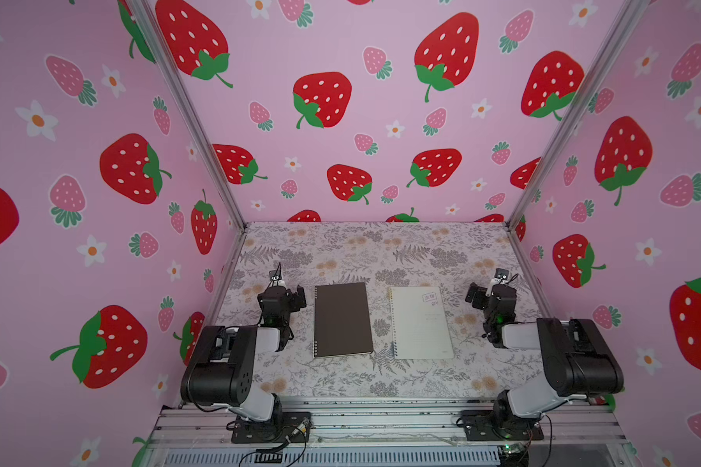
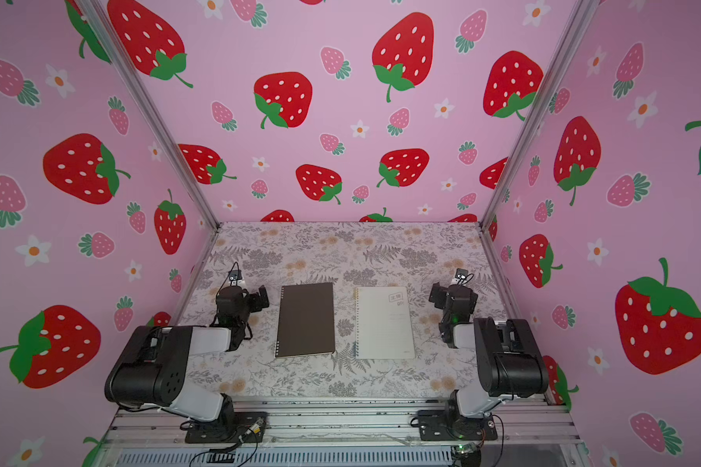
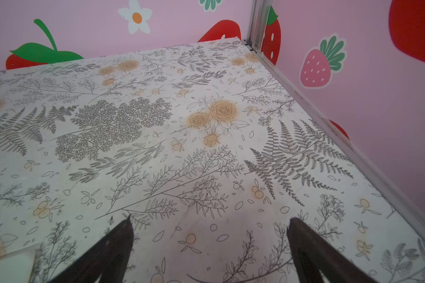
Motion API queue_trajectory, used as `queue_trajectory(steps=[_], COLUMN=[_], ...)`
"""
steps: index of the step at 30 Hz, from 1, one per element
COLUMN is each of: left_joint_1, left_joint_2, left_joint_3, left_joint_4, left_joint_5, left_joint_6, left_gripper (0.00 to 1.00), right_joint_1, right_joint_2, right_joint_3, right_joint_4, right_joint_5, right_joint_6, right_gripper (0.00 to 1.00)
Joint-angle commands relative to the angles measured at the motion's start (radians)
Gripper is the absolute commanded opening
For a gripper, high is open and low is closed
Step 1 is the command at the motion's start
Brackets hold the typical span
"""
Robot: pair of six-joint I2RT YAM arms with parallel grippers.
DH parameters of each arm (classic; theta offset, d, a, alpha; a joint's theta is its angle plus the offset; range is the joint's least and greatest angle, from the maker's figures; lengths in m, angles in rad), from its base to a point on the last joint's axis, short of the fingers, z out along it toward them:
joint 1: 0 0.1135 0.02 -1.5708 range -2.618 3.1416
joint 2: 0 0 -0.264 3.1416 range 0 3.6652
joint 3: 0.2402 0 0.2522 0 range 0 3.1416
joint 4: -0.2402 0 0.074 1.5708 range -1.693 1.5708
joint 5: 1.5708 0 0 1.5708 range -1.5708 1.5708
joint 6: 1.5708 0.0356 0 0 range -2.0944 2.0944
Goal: Tear off pages from different notebooks
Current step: Open the notebook at the center of the board.
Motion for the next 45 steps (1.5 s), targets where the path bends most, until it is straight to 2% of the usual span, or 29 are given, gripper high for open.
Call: queue_trajectory(steps=[1, 30, 31, 33, 35, 39, 45], left_joint_1=[-0.003, 0.006, 0.004, -0.008, -0.039, -0.143, -0.411], left_joint_2=[0.008, 0.004, -0.009, -0.057, -0.077, -0.066, 0.101], left_joint_3=[0.028, 0.028, 0.039, 0.151, 0.304, 0.453, 0.647], left_joint_4=[0.024, 0.023, -0.007, -0.248, -0.475, -0.591, -0.724], left_joint_5=[-0.014, 0.011, 0.016, 0.028, -0.008, 0.020, 0.000], left_joint_6=[0.013, 0.010, 0.013, 0.037, 0.054, 0.049, -0.021], left_gripper=[0.99, 0.99, 0.99, 0.99, 0.99, 0.99, 0.99], right_joint_1=[-0.004, 0.011, 0.012, 0.016, 0.029, 0.037, 0.047], right_joint_2=[0.010, 0.009, 0.009, 0.009, 0.007, 0.008, -0.017], right_joint_3=[0.019, 0.022, 0.020, 0.018, 0.017, 0.014, 0.020], right_joint_4=[0.020, 0.017, 0.021, 0.025, 0.029, 0.038, 0.011], right_joint_5=[0.013, 0.024, 0.026, 0.033, 0.051, 0.065, 0.083], right_joint_6=[-0.004, -0.016, -0.019, -0.023, -0.033, -0.039, -0.042], right_gripper=[0.99, 0.98, 0.95, 0.94, 0.96, 0.96, 0.82])
